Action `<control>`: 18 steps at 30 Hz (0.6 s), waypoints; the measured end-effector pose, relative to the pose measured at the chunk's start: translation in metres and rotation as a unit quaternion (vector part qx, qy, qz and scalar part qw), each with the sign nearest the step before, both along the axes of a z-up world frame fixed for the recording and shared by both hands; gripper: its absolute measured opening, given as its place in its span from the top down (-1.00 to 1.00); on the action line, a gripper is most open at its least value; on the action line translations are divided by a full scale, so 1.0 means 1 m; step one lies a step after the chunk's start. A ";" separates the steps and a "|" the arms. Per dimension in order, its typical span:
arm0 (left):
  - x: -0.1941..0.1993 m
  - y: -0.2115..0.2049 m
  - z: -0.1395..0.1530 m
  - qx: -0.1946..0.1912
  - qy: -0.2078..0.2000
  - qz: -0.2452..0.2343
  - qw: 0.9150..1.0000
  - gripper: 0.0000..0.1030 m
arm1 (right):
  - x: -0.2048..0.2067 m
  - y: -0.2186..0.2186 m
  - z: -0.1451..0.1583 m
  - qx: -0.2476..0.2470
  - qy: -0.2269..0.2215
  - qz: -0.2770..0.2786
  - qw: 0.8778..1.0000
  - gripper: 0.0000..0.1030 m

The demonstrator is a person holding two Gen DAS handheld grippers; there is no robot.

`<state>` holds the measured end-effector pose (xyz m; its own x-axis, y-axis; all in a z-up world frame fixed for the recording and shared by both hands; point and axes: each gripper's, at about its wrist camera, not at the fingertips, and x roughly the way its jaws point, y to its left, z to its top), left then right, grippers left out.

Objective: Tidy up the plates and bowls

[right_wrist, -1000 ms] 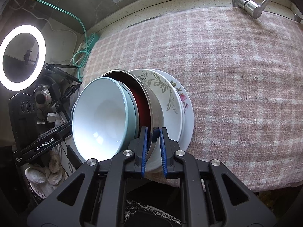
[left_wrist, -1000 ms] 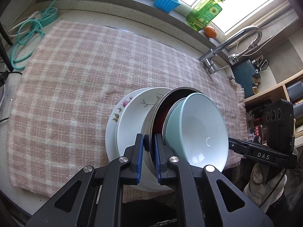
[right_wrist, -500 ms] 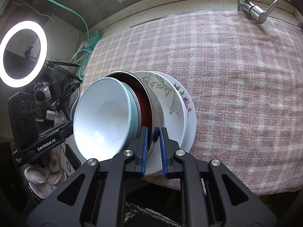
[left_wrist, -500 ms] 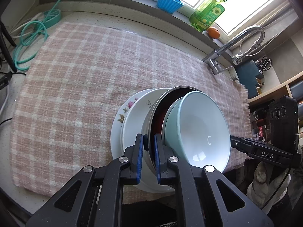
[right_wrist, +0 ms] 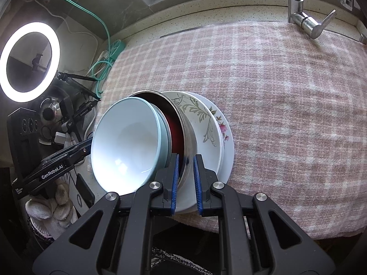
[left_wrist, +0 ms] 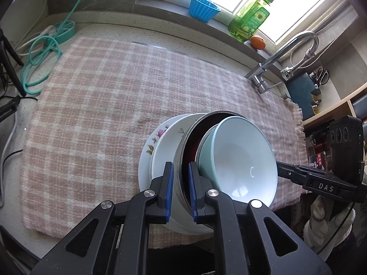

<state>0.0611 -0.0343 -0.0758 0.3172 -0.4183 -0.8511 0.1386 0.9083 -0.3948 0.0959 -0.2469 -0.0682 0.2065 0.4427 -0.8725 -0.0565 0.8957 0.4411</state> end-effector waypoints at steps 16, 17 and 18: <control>-0.017 0.006 0.037 0.044 -0.081 0.016 0.996 -0.36 | -0.025 -0.025 0.041 -0.108 -0.123 -0.010 0.986 -0.72; -0.019 0.005 0.038 0.049 -0.084 0.017 0.995 -0.46 | -0.028 -0.025 0.042 -0.115 -0.128 -0.009 0.985 -0.77; -0.020 0.004 0.040 0.055 -0.087 0.019 0.994 -0.48 | -0.030 -0.026 0.043 -0.120 -0.131 -0.009 0.984 -0.77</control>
